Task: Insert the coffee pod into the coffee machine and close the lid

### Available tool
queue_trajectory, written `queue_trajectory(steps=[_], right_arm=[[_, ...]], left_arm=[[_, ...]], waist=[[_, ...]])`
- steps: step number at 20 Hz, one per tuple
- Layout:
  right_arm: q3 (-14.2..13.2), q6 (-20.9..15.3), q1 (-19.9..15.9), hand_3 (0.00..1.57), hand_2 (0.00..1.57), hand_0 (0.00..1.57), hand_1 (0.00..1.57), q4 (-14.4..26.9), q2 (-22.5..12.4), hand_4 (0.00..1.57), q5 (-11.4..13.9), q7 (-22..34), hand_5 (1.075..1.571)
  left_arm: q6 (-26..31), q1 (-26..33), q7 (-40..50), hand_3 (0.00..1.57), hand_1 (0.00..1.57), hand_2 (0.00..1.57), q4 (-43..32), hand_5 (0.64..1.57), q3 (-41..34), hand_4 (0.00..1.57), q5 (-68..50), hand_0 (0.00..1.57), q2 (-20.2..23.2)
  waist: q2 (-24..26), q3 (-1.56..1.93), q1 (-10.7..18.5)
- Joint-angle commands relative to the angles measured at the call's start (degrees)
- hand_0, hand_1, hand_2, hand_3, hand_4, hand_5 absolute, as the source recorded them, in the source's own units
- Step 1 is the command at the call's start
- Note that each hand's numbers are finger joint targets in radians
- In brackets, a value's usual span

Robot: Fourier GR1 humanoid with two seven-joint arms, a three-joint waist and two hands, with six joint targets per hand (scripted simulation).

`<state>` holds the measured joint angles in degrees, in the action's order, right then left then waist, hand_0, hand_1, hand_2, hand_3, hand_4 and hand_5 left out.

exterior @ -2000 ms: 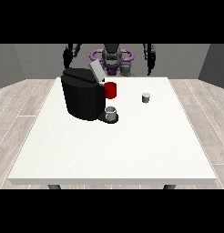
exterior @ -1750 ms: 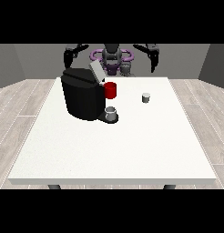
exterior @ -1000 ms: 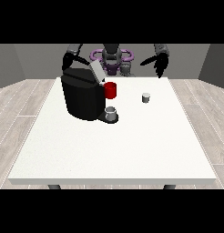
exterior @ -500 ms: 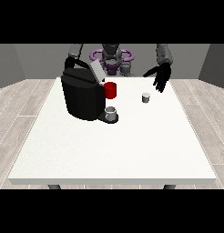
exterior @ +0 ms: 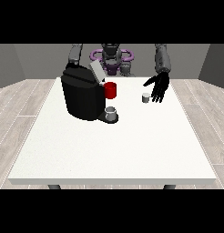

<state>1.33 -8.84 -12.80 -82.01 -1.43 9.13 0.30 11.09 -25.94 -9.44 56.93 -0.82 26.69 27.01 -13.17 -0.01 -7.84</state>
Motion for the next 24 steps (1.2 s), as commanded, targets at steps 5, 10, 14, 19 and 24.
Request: queue_trajectory(steps=[5, 10, 14, 19, 24], right_arm=[[0.3, 0.7, -2.3, 0.00, 0.00, 0.00, 0.00, 2.8, 0.0, 0.00, 0.5, 0.8, 1.571], [1.4, -0.6, -4.0, 0.00, 0.00, 0.00, 0.00, 4.2, 1.4, 0.00, 0.8, -2.2, 1.571], [0.5, 0.8, -0.7, 0.00, 0.00, 0.00, 0.00, 5.8, 0.7, 0.00, -0.2, -1.8, 1.571], [-0.1, 3.4, -1.3, 0.00, 0.00, 0.00, 0.00, 5.6, -0.5, 0.00, -1.9, -0.1, 1.571], [-0.9, 0.3, -1.5, 0.00, 0.00, 0.00, 0.00, 7.8, -1.5, 0.00, 1.2, -1.1, 1.571]], left_arm=[[-9.2, -4.2, -3.7, 0.76, 0.84, 0.92, -6.1, 1.571, 1.7, 0.30, 8.7, 0.84, -0.8], [-11.1, -6.8, -5.0, 0.87, 0.94, 1.04, -8.9, 1.571, 3.9, 0.43, 14.0, 0.94, 0.5], [-8.7, -4.6, -4.4, 0.86, 0.83, 1.00, -11.1, 1.571, 6.9, 0.34, 17.8, 0.83, 1.1], [-7.1, -6.0, -3.3, 0.81, 0.75, 0.94, -15.6, 1.571, 8.4, 0.37, 21.3, 0.75, -0.3], [-8.0, -9.3, -5.0, 0.92, 0.87, 1.02, -18.2, 1.571, 7.3, 0.41, 22.6, 0.87, -1.5]], waist=[[-1.4, -0.01, -0.4], [-2.7, 0.00, -0.6], [0.9, 0.02, -0.5], [2.5, 0.00, -1.6], [1.5, -0.01, -1.5]])
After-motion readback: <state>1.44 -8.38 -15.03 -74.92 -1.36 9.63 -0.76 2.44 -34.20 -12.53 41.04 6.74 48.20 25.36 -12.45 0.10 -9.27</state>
